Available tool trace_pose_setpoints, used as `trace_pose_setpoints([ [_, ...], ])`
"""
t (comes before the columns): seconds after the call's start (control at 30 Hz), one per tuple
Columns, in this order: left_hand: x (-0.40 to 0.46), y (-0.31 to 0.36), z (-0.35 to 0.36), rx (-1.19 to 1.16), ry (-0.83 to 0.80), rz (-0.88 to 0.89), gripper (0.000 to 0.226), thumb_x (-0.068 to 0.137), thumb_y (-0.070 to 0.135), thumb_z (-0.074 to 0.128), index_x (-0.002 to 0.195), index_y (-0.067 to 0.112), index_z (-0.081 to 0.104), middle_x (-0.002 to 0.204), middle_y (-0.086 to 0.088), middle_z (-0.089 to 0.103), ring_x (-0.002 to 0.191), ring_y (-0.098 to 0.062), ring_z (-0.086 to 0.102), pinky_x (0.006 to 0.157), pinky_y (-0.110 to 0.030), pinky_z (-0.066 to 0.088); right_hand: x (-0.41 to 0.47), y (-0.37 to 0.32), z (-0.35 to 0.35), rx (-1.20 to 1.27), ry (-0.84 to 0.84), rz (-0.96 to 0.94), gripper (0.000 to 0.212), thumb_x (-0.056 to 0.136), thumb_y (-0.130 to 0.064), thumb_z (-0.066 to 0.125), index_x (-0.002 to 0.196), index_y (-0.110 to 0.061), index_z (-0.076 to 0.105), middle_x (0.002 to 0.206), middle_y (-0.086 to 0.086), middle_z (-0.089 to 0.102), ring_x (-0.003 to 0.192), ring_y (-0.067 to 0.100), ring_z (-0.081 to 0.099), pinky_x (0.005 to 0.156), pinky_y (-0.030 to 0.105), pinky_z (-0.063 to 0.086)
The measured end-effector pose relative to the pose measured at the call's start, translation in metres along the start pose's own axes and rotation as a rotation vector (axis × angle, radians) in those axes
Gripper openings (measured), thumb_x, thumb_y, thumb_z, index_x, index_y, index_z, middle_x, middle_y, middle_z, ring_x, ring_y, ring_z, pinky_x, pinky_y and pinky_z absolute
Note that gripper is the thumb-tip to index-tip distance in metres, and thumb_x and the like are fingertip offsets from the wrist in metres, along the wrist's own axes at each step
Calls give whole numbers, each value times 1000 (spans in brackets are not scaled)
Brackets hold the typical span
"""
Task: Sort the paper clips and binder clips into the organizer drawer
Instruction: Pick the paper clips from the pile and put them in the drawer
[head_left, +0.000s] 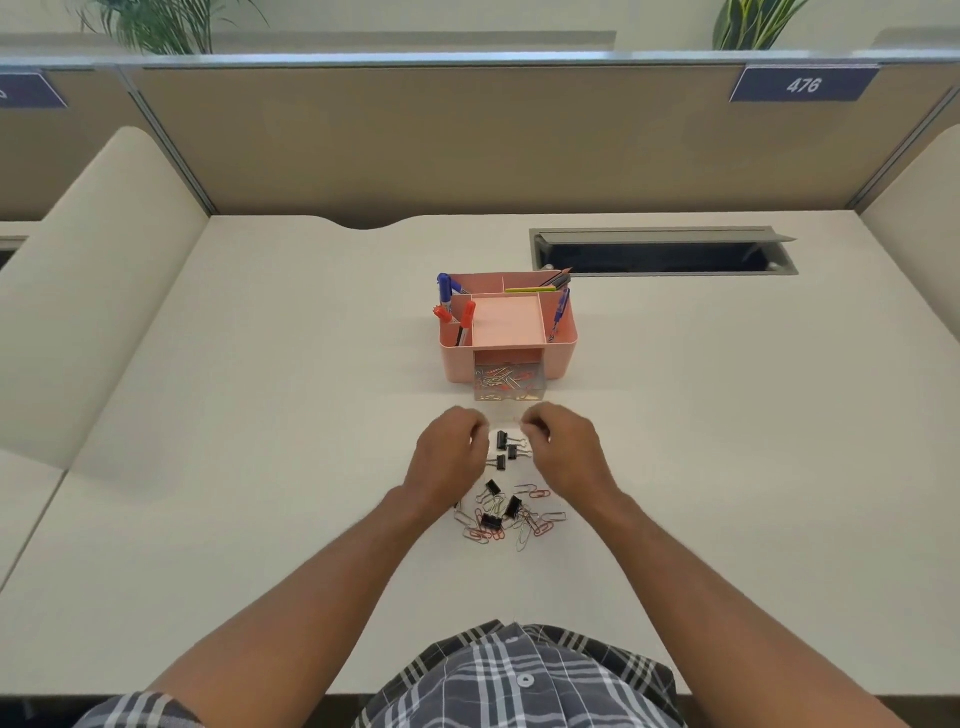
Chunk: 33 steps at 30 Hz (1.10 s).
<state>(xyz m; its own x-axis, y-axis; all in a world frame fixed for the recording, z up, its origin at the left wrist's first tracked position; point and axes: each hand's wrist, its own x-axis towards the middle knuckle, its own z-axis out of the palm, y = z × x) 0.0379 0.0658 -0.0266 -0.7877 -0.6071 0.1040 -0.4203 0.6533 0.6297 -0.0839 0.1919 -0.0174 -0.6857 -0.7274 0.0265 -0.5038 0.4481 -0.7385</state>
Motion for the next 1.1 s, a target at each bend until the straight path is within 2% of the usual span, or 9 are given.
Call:
trace_pose_setpoints([
  [0.13, 34, 19, -14, -136, 84, -72, 13, 91, 17, 57, 83, 17, 66, 70, 6, 62, 64, -9, 54, 59, -24, 42, 27, -21, -13, 51, 138, -14, 15, 91, -11, 55, 91, -16, 69, 82, -5, 69, 73, 16, 64, 67, 31, 52],
  [0.3, 56, 27, -19, -144, 75, -89, 15, 91, 11, 56, 86, 15, 70, 78, 3, 68, 72, -15, 61, 66, -30, 51, 50, -32, -14, -18, 123, 2, 19, 93, -10, 53, 95, -15, 71, 86, 1, 71, 77, 20, 62, 68, 29, 50],
  [0.4, 52, 21, -22, -182, 93, -95, 15, 91, 10, 55, 85, 18, 66, 76, 6, 65, 71, -10, 59, 63, -23, 49, 46, -29, -15, 11, 121, -7, 20, 94, -12, 52, 97, -17, 71, 82, -5, 68, 72, 16, 61, 65, 27, 49],
  [0.5, 35, 5, -24, -177, 88, -205, 13, 90, 13, 57, 84, 22, 65, 79, 10, 65, 75, -7, 60, 64, -15, 43, 30, -18, -13, 58, 57, 34, 18, 91, -12, 54, 89, -21, 69, 74, -10, 65, 65, 14, 62, 61, 29, 51],
  [0.67, 0, -26, -18, 69, -212, -408, 6, 88, 28, 63, 90, 22, 64, 93, 4, 68, 85, -17, 61, 71, -28, 43, -2, 8, 9, -184, -273, 81, 14, 89, -20, 59, 93, -21, 72, 92, -2, 71, 86, 19, 64, 73, 31, 51],
  [0.83, -26, -29, -5, 266, -375, -336, 35, 83, 34, 68, 111, 15, 57, 107, -5, 59, 98, -26, 59, 76, -32, 44, -26, 14, 40, -334, -399, -80, 32, 92, -20, 56, 124, -22, 62, 114, 4, 59, 109, 22, 51, 86, 36, 47],
  [0.93, -32, -25, -1, 286, -357, -305, 29, 86, 20, 61, 114, 12, 56, 110, -10, 57, 99, -29, 59, 83, -36, 48, -29, 13, 50, -366, -382, -155, 24, 93, -11, 53, 113, -15, 65, 108, 5, 56, 108, 24, 49, 80, 36, 47],
  [1.03, -34, -24, 3, 278, -341, -277, 30, 83, 5, 51, 113, 10, 55, 108, -11, 59, 96, -30, 59, 82, -38, 49, -26, 12, 52, -356, -382, -139, 13, 91, -9, 52, 99, -13, 61, 104, 5, 55, 100, 23, 49, 77, 32, 44],
  [1.1, -34, -26, 4, 225, -318, -271, 36, 81, 1, 48, 114, 11, 57, 108, -10, 61, 97, -29, 59, 79, -33, 47, -23, 11, 48, -306, -393, -94, 7, 89, -10, 54, 92, -16, 57, 98, 1, 57, 93, 21, 51, 73, 30, 42],
])
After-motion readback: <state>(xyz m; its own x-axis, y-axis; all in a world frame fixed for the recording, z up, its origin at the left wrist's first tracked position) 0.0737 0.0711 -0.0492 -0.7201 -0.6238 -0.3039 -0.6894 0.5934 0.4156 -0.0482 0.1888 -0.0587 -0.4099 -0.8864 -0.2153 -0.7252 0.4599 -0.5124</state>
